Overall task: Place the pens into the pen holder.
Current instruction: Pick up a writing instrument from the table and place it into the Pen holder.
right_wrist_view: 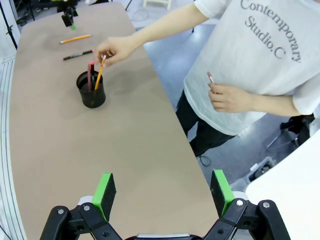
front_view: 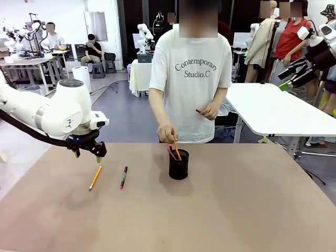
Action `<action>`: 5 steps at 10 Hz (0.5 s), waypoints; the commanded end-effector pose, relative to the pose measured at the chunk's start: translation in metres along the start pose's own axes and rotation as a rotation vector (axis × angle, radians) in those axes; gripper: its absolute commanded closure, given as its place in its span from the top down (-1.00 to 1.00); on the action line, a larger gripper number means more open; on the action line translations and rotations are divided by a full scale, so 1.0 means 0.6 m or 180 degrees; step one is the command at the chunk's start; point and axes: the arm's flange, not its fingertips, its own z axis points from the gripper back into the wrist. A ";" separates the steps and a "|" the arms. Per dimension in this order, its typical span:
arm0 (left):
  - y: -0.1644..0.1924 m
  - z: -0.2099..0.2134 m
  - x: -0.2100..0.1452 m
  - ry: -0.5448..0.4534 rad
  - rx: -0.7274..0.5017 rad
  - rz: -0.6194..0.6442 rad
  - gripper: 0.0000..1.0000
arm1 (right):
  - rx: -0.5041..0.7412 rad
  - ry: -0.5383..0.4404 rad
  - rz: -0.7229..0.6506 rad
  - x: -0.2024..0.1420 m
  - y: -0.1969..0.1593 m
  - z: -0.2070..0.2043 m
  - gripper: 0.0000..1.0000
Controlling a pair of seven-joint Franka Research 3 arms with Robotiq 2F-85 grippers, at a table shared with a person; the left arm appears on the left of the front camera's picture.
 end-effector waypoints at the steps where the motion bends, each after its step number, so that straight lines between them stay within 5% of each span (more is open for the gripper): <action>1: -0.004 -0.015 0.006 0.0019 -0.0124 0.0039 1.00 | -0.0020 0.0047 0.0037 0.001 0.001 0.001 1.00; 5: -0.012 -0.030 0.005 0.0054 -0.0101 0.0045 1.00 | -0.0020 0.0047 0.0037 0.001 0.001 0.001 1.00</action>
